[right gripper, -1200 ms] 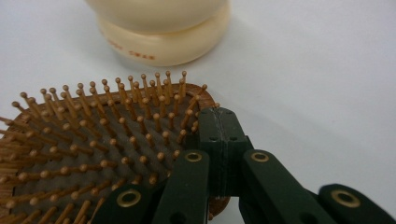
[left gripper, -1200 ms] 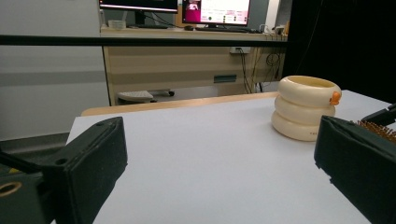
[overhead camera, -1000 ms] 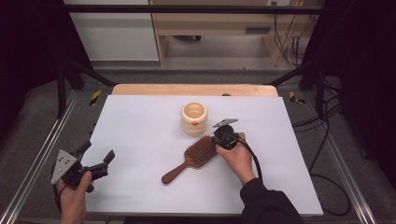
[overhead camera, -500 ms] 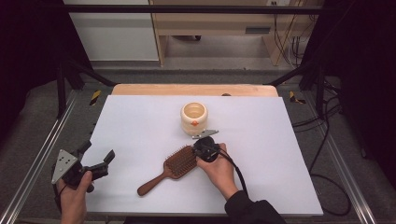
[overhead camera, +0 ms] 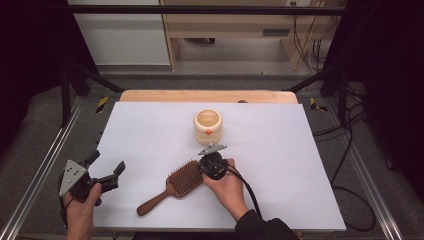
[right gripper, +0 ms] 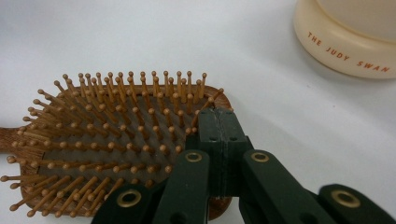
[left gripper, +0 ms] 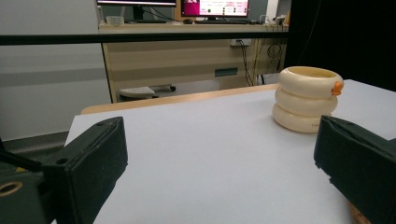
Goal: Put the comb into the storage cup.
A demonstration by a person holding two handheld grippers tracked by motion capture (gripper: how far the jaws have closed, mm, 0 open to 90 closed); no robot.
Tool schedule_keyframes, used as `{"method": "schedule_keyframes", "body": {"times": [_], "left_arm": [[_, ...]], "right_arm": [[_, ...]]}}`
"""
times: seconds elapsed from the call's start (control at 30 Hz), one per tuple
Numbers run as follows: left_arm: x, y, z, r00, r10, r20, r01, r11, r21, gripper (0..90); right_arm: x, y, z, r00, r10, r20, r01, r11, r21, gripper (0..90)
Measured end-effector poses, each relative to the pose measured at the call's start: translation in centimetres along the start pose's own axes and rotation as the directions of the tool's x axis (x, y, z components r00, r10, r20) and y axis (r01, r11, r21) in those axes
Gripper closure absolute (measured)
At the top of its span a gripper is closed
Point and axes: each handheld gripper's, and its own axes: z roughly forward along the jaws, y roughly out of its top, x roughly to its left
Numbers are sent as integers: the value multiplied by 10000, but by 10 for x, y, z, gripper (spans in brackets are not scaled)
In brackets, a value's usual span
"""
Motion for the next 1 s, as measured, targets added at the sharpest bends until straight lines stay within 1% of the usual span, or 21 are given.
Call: {"method": "schedule_keyframes", "body": {"times": [0.2, 0.3, 0.33, 0.37, 0.4, 0.43, 0.5, 0.53, 0.57, 0.63, 0.7, 0.77, 0.83, 0.87, 0.93, 0.97, 1.0], "left_arm": [[0, -1, -1, 10000, 66, 7, -66, 10000, 54, 29], [1, -1, -1, 10000, -1, 25, 1, 10000, 48, 29], [2, -1, -1, 10000, -33, 31, 32, 10000, 70, 29], [2, -1, -1, 10000, -65, 54, 64, 9999, 133, 29], [2, -1, -1, 10000, -65, 54, 64, 9999, 133, 31], [2, -2, -1, 9997, -212, 81, 211, 9996, 173, 33], [2, -1, -2, 9996, -232, 170, 228, 9994, 244, 34], [2, -1, -2, 9996, -201, 199, 195, 9993, 308, 34], [1, -1, -2, 9996, -200, 223, 192, 9992, 356, 34], [-2, 0, -2, 9991, -189, 382, 172, 9989, 444, 34], [-5, 1, -3, 9988, -71, 485, 41, 9980, 625, 33], [-9, 2, -4, 9972, -101, 746, 44, 9971, 756, 32], [-14, 4, -4, 9962, 58, 868, -148, 9946, 1028, 32], [-16, 6, -3, 9956, 32, 937, -135, 9939, 1093, 32], [-22, 11, 0, 9935, 112, 1130, -262, 9908, 1324, 32], [-26, 15, 2, 9930, 169, 1172, -335, 9895, 1406, 32], [-30, 18, 5, 9914, 235, 1286, -432, 9873, 1527, 34]], "right_arm": [[-3, -5, -1, 9998, 153, -82, -156, 9993, -333, 900], [-5, -5, -5, 9999, 63, -89, -69, 9976, -690, 900], [-7, -5, -8, 9999, 14, -110, -24, 9963, -860, 900], [-9, -5, -13, 9999, 76, -142, -91, 9939, -1095, 900], [-12, -6, -17, 9999, 68, -76, -78, 9911, -1331, 900], [-17, -8, -24, 9999, 101, 9, -99, 9877, -1563, 890], [-24, -11, -35, 9999, 127, 52, -115, 9825, -1858, 853], [-28, -13, -41, 9999, 107, 134, -77, 9787, -2052, 827], [-33, -16, -48, 9996, 31, 270, 31, 9742, -2257, 781], [-42, -22, -61, 9993, 185, 319, -93, 9630, -2692, 640], [-51, -29, -75, 9986, 378, 370, -251, 9548, -2960, 562], [-60, -39, -88, 9978, 544, 390, -391, 9468, -3196, 422], [-68, -50, -100, 9962, 606, 619, -368, 9428, -3314, 295], [-73, -55, -106, 9948, 671, 761, -368, 9378, -3453, 249], [-82, -67, -117, 9921, 844, 930, -427, 9232, -3819, 173], [-88, -71, -122, 9892, 953, 1112, -434, 9158, -3994, 140], [-93, -75, -128, 9860, 1033, 1309, -389, 9059, -4218, 125]]}}
